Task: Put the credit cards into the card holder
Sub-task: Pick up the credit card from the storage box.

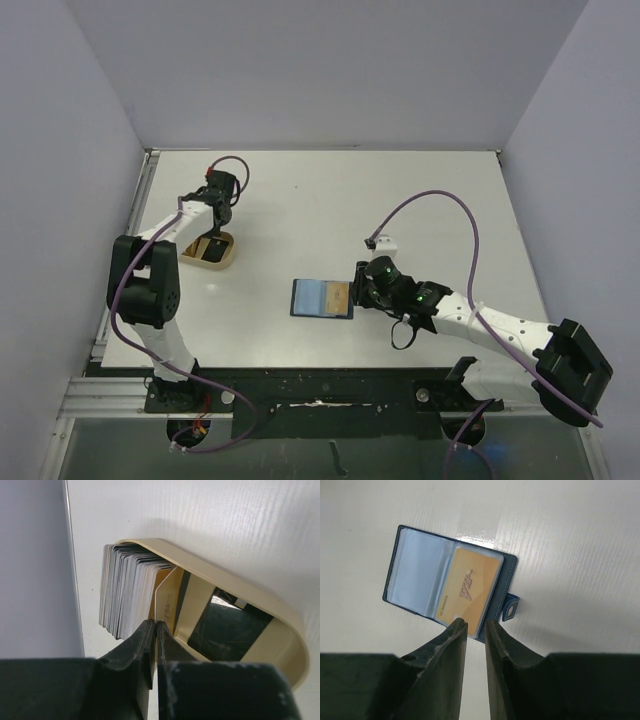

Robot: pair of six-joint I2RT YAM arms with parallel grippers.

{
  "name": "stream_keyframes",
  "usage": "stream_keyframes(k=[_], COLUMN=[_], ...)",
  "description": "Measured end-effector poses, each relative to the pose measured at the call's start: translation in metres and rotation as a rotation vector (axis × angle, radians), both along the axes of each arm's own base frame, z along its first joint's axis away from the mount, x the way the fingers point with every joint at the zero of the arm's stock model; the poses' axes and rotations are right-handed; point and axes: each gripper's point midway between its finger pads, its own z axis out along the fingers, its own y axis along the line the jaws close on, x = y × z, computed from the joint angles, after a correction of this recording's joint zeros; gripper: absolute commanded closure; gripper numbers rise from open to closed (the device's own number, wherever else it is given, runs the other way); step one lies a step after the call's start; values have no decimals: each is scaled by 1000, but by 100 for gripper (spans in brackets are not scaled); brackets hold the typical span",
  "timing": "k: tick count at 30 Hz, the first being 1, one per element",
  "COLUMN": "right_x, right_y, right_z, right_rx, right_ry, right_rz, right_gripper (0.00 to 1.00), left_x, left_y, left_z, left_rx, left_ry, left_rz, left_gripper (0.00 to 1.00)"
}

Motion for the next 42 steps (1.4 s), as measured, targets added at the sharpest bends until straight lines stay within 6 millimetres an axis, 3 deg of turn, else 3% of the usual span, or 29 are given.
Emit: stream_keyframes(k=[9,15,22,32,39,42], right_x=[-2,-3,-1,7,9,8], right_y=[-3,-3,6,35,56,65], right_z=[0,9,26,75,106,120], right_rx=[-9,8,75,283,442,508], right_ry=[4,-12,-47,-146,-177,-195], right_rz=[-2,0,4,43,69,92], right_gripper=[75,72,69,67,67,66], left_x=[-8,-17,-30,-65,-98,-113], left_y=[-25,-39,-69,-131,-200,-222], left_z=[9,34,62,86,113,115], left_rx=[-66,-126,-314,-738,-1196,-1376], left_ry=[11,-41,-124,-175,-199,-180], left_rz=[-25,-36,-97,-272,-440,-471], left_gripper=[100,100,100,100,100,100])
